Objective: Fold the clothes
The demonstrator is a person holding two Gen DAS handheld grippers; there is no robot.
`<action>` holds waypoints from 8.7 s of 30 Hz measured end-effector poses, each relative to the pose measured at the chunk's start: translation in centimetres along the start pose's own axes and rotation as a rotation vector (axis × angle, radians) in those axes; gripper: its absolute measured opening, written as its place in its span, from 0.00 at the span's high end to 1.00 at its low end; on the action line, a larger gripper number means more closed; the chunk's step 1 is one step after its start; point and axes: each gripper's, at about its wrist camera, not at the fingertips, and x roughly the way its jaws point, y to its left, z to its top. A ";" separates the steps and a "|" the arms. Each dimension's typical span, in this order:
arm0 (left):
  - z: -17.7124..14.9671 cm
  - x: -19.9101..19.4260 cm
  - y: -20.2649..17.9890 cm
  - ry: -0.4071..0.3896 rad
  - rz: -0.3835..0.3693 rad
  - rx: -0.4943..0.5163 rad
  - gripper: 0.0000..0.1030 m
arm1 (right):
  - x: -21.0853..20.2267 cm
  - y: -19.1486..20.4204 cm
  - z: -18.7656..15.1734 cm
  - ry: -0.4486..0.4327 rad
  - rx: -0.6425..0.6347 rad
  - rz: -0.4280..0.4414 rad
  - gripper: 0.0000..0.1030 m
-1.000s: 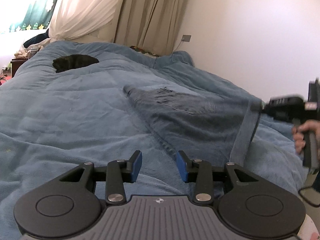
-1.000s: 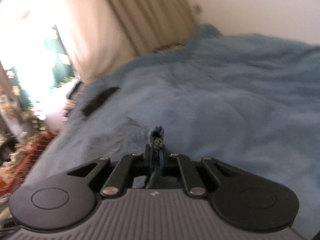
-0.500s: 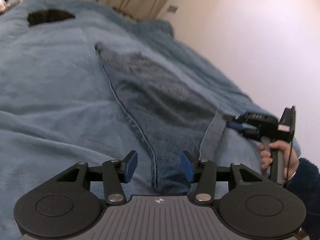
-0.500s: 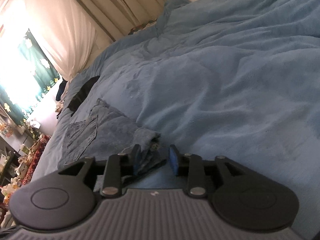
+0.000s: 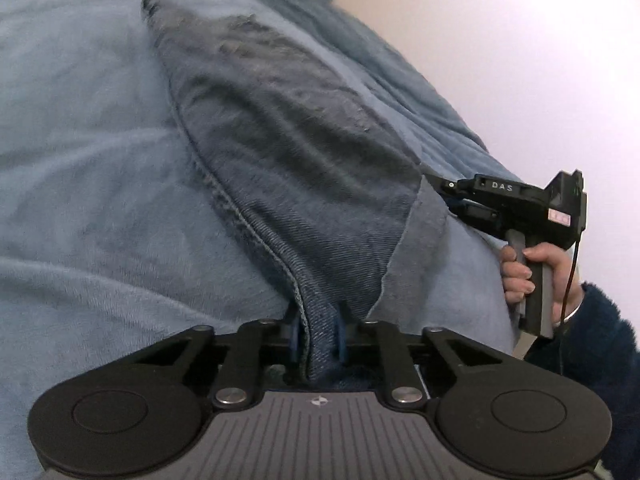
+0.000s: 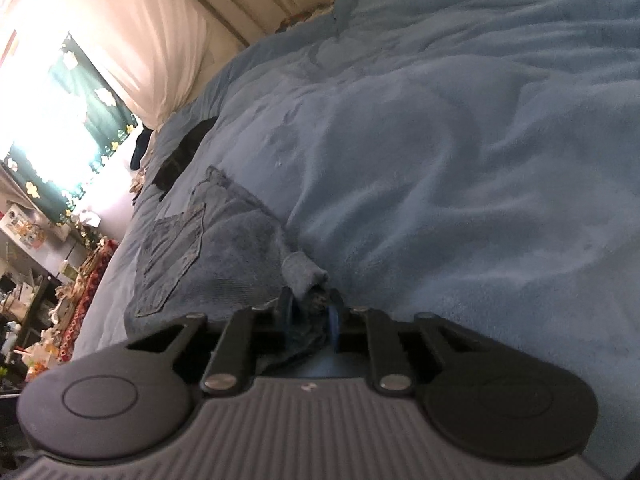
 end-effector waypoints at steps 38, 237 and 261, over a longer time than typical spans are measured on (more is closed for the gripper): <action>-14.1 -22.8 0.4 -0.135 0.298 -0.072 0.68 | -18.1 12.0 -20.4 0.026 -0.217 0.015 0.44; -0.4 -8.1 5.1 0.068 0.312 0.119 0.97 | -0.1 17.0 -9.7 0.195 -0.666 -0.102 1.00; -6.6 -13.0 3.7 -0.030 0.392 0.004 0.98 | -5.9 16.0 -13.2 0.177 -0.615 -0.095 0.88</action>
